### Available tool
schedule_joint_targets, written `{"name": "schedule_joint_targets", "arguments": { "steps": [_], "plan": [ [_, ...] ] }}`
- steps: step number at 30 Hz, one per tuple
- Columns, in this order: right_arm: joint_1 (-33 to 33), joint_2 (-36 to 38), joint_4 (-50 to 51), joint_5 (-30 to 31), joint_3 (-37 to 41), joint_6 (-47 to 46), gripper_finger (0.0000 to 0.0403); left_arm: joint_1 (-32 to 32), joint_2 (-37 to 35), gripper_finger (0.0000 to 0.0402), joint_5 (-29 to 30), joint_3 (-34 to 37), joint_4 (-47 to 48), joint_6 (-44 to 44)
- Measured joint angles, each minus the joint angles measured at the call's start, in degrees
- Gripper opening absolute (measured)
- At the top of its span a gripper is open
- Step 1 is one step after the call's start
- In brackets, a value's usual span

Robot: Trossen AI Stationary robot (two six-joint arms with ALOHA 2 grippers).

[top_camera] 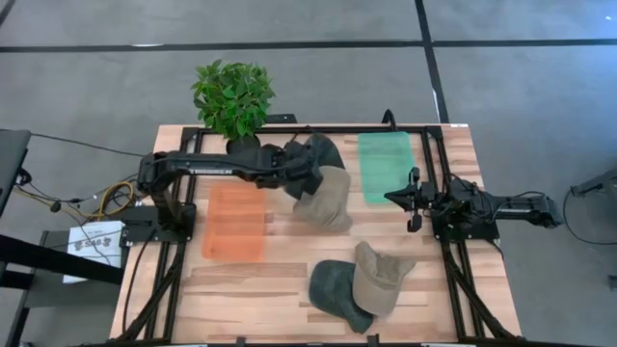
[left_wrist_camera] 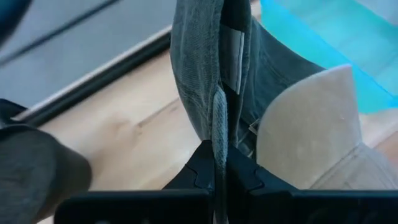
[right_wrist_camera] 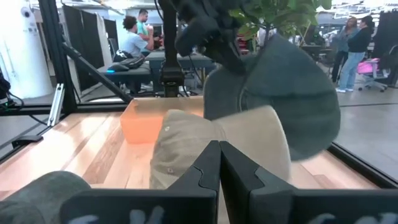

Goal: Pick & Place hat
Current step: Put the top blue cap into the blue bin

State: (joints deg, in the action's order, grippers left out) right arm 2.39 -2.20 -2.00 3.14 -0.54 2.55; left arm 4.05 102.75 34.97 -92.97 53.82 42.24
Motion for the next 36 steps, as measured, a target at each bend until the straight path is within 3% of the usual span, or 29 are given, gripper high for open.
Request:
{"name": "schedule_joint_targets", "arguments": {
  "steps": [20, 36],
  "plan": [
    [0.0, 0.0, -0.2, -0.1, 0.0, -1.1, 0.0, -8.8, -0.4, 0.0, 26.7, 0.0, 2.6, 1.8],
    [-0.5, -0.3, -1.6, 0.0, -0.1, -15.6, 0.0, -12.0, -0.4, 0.0, 29.1, 0.0, 0.5, 0.5]
  ]
}}
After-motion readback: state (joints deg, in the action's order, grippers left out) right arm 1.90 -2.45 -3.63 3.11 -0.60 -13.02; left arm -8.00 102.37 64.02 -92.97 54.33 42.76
